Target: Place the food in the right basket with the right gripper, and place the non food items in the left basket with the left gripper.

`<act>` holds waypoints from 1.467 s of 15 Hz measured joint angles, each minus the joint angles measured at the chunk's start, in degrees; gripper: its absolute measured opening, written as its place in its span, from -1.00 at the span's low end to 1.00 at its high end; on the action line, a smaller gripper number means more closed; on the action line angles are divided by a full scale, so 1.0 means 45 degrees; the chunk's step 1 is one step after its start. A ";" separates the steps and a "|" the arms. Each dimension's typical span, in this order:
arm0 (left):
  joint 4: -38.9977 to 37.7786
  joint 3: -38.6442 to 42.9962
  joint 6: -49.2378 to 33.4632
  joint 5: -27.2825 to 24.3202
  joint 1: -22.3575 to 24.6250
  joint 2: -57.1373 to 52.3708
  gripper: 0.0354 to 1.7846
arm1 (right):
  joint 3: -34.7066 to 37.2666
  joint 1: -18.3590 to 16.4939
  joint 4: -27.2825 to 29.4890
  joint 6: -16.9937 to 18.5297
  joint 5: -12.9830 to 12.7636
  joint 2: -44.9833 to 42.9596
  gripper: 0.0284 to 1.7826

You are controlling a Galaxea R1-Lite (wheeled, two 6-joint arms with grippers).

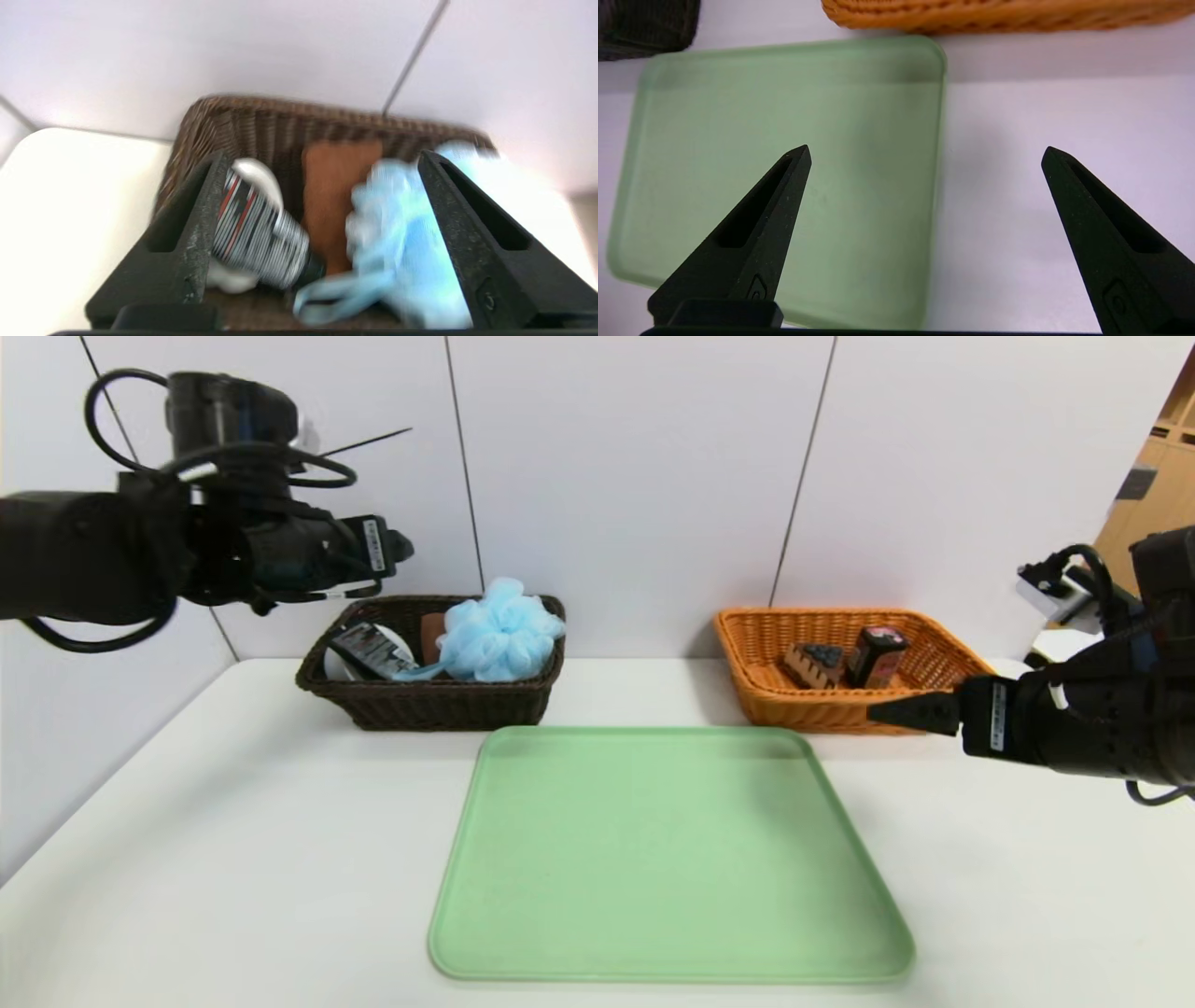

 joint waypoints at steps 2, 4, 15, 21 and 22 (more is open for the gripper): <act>0.2129 0.0496 0.0485 -0.0463 -0.0051 -0.1796 0.69 | -0.1059 0.0203 0.0981 -0.0485 -0.0374 0.0049 0.92; 0.4408 0.0902 0.0889 -0.0745 -0.0073 -0.3782 0.74 | -0.1671 0.0271 0.1490 -0.1880 -0.0940 -0.0033 0.92; 0.8758 0.5822 0.1276 -0.0870 0.2365 -1.4428 0.87 | 0.1579 -0.1444 0.1772 -0.3205 -0.1485 -0.6989 0.92; 0.8777 0.9194 0.2495 -0.1707 0.2861 -1.9578 0.88 | 0.5245 -0.3611 0.0796 -0.3340 -0.1211 -1.3158 0.92; 0.8772 0.9593 0.3037 -0.2137 0.2926 -2.0258 0.89 | 0.5857 -0.3850 -0.0274 -0.3413 -0.0983 -1.3624 0.92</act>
